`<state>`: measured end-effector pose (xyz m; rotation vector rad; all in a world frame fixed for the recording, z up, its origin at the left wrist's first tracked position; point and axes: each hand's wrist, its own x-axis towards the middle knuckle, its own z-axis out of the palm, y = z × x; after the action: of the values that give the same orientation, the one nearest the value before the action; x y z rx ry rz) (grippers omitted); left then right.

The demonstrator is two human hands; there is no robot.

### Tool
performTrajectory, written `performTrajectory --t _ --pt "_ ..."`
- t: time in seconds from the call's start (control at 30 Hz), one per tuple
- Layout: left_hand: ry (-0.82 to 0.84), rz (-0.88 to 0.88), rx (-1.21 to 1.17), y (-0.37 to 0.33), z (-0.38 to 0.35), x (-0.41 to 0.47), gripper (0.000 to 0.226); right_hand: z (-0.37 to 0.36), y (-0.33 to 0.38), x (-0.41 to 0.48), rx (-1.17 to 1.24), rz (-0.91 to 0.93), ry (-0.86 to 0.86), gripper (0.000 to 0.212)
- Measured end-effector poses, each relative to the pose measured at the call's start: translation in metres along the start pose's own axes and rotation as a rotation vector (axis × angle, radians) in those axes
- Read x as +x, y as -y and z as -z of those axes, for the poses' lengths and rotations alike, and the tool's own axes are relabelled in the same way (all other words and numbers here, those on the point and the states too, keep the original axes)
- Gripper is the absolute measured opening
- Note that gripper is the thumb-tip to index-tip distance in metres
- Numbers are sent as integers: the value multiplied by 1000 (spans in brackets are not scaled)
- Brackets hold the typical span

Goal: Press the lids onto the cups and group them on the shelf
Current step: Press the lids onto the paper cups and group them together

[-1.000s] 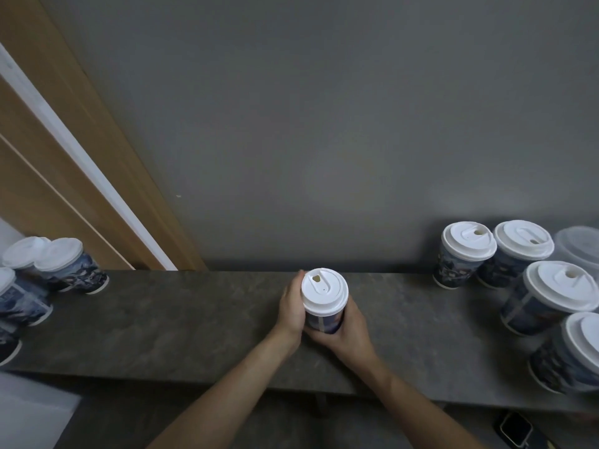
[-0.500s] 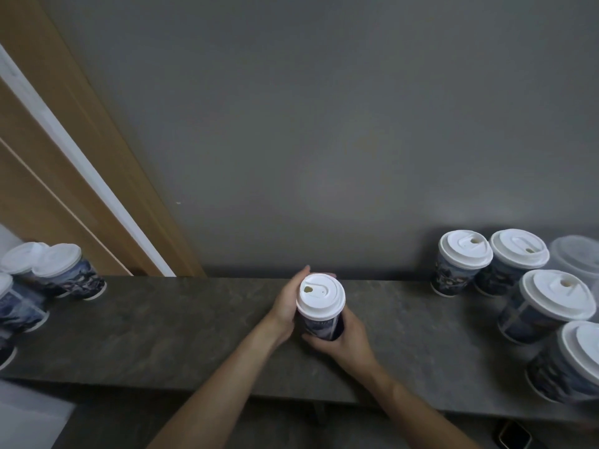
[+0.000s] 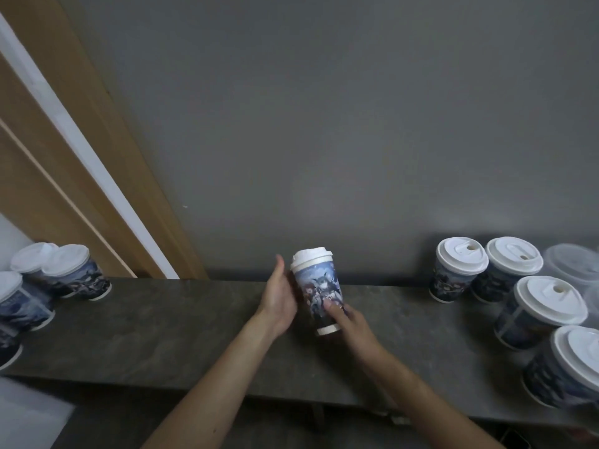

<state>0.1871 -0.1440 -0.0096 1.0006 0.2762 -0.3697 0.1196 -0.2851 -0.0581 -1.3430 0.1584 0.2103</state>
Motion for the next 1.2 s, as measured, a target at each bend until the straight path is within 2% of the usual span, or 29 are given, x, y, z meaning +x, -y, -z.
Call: performTrajectory --t 0.07,0.13,0.2,0.27,0.33,0.47,0.53,0.67,0.7,0.77,0.87,0.97,1.03,1.2 --pt "118 -2 19 -9 -7 -10 78 -5 19 -13 203 -133 122 48" --pt "212 5 43 -17 -14 -18 81 -9 35 -27 327 -203 232 51" --pt "257 -8 74 -21 -22 -21 83 -10 47 -37 382 -225 270 52" --pt "243 -17 110 -24 -31 -20 88 -11 57 -42 337 -202 252 56" --pt "208 -35 145 -26 -39 -19 91 -10 62 -43 229 -120 165 61" --pt "264 -103 163 -26 -46 -18 103 -5 72 -47 170 -4 83 59" --pt "254 -169 169 -25 -51 -19 94 -1 75 -48 191 -10 66 60" --pt "169 -284 197 -23 -66 -21 55 1 79 -51 191 -10 -4 59" --pt "156 -286 199 -22 -70 -22 51 0 82 -52 194 -25 -14 58" --pt "134 -280 207 -21 -76 -23 55 -1 89 -54 192 -53 -40 58" --pt "109 -252 171 -22 -78 -24 60 2 98 -55 178 -54 -49 69" --pt "211 -121 133 -24 -82 -28 66 9 112 -59 396 -167 116 63" --pt "239 -54 151 -26 -87 -32 57 12 125 -63 575 -223 226 62" --pt "250 32 189 -30 -98 -33 46 13 143 -70 616 -255 302 69"
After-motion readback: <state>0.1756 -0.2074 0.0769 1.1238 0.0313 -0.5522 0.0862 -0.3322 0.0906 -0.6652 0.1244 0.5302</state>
